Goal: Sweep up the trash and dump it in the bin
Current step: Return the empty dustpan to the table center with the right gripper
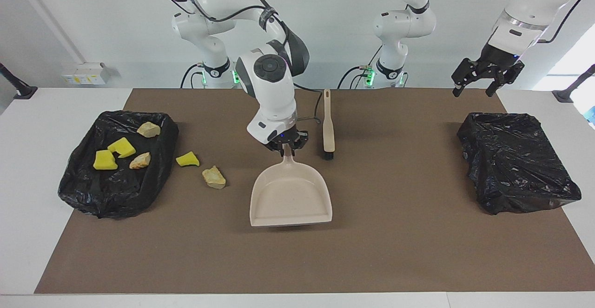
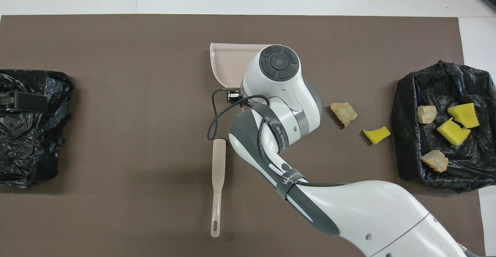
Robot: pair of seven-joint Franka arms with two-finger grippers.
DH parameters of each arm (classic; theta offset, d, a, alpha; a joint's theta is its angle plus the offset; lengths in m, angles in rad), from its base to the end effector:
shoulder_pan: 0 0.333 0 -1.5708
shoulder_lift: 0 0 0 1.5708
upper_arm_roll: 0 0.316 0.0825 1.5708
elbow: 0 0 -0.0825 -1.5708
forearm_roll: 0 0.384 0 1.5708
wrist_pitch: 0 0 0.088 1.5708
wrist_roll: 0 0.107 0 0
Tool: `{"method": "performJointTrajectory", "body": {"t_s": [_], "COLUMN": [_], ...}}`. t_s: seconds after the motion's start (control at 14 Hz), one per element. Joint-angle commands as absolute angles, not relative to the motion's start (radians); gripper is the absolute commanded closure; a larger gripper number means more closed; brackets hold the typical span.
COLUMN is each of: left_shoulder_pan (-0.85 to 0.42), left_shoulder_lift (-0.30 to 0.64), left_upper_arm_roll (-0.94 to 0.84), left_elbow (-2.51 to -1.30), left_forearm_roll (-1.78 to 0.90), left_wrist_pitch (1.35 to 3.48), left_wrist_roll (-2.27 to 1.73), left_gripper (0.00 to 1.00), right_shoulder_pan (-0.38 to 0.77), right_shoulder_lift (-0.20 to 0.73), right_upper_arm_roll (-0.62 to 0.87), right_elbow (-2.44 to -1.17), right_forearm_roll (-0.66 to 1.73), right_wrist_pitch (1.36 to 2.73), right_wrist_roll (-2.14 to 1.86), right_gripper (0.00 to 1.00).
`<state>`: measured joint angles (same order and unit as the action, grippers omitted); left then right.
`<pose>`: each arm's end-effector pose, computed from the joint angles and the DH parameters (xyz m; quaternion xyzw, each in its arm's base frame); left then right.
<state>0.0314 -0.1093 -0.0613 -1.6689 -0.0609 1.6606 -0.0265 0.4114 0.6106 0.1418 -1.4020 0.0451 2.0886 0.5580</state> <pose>0.5285 -0.0237 0.6454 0.9984 -0.0005 0.0496 0.0285 0.6279 0.3663 0.3586 -0.9970 0.0270 -0.0029 0.0724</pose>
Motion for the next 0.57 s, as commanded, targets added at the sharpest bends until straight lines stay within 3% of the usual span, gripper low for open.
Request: {"method": "performJointTrajectory", "body": {"t_s": [0.0, 0.07, 0.14, 0.5], "left_shoulder_pan": [0.038, 0.038, 0.038, 0.035], "left_shoulder_lift": [-0.117, -0.117, -0.117, -0.107], "left_upper_arm_roll": [-0.067, -0.067, -0.067, -0.067], "left_elbow": [-1.689, -1.689, -1.689, -1.687], "left_forearm_roll": [-0.051, -0.051, -0.051, -0.051], "left_wrist_pitch": [1.703, 1.703, 1.703, 1.73], "left_wrist_roll": [-0.017, -0.017, -0.017, -0.026], "left_gripper": [0.0, 0.0, 0.0, 0.0], "right_shoulder_pan": [0.42, 0.42, 0.423, 0.425], "right_shoulder_lift": [0.649, 0.649, 0.649, 0.582], "right_upper_arm_roll": [0.141, 0.141, 0.141, 0.141], "right_elbow": [-1.362, -1.362, -1.361, -1.365], "right_forearm_roll": [0.063, 0.06, 0.051, 0.029], "right_wrist_pitch": [2.105, 2.105, 2.103, 2.099], "right_wrist_roll": [0.565, 0.554, 0.546, 0.546], "right_gripper": [1.0, 0.64, 0.01, 0.0]}}
